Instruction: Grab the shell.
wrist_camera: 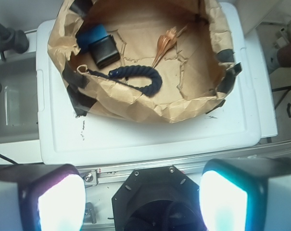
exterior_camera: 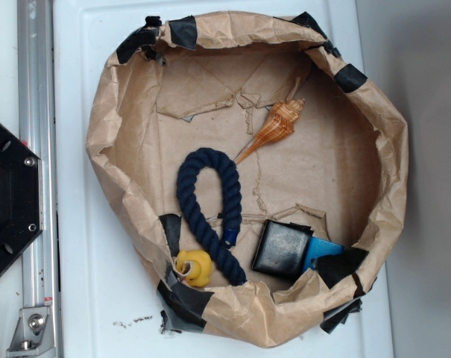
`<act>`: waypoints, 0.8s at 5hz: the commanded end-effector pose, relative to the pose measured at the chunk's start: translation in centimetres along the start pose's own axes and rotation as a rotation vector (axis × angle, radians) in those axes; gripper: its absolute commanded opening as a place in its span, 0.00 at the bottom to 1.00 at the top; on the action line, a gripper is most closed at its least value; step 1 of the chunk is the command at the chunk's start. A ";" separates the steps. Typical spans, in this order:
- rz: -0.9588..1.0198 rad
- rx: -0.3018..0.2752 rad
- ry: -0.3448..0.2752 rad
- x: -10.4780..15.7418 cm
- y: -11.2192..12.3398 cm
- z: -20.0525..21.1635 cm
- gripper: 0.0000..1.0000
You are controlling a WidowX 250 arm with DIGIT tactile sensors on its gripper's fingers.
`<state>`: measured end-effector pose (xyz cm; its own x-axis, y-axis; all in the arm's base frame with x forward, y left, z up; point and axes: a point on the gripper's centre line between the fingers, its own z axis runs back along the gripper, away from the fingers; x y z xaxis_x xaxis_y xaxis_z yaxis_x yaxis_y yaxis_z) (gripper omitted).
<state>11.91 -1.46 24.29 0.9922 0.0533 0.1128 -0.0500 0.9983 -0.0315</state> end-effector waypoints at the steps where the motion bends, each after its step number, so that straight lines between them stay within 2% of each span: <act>1: 0.000 0.000 0.000 0.0 0.0 0.0 1.00; 2: 0.087 0.106 -0.056 4.1 0.9 -4.3 1.00; 3: 0.184 0.120 -0.146 7.4 1.8 -6.4 1.00; 4: 0.294 0.120 -0.201 10.4 3.8 -9.5 1.00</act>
<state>22.86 1.79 14.63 0.9143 0.3059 0.2656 -0.3257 0.9449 0.0331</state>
